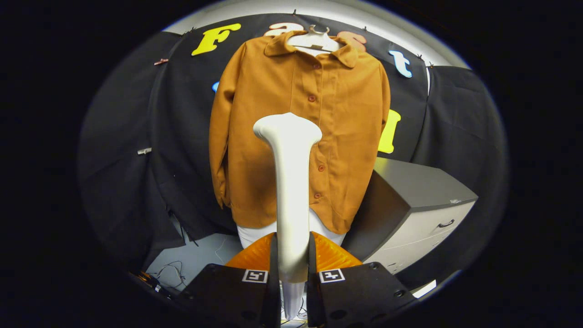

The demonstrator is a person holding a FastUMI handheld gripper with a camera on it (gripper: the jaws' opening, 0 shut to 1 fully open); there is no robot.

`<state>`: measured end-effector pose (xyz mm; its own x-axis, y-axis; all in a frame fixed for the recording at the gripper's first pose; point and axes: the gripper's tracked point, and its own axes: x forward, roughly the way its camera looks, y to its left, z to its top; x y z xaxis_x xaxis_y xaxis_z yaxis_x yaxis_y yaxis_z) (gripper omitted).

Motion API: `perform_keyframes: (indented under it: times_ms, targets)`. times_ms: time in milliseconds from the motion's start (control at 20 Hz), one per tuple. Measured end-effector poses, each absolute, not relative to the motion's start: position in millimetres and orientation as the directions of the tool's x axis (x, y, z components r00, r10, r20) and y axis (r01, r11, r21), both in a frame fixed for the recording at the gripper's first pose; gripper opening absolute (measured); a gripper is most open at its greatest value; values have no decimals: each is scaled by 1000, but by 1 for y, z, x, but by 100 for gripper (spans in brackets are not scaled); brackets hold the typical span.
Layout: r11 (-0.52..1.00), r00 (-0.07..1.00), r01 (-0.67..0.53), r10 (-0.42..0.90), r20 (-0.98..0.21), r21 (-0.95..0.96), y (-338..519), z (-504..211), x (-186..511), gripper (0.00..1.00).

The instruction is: Iron the clothes twice with a garment steamer, once on the left side and once on the right side.

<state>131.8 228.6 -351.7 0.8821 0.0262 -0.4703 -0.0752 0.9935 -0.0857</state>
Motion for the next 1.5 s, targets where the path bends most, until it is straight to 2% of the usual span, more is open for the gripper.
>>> perform_keyframes:
  times_ms: [650,900,1500]
  targets:
    - [997,961,-59,42,-272,-53,162,-208,111,26]
    - [997,968,-72,65,-242,-19,139,-173,105,26]
    - [1000,985,-14,14,-172,-2,57,-108,104,26]
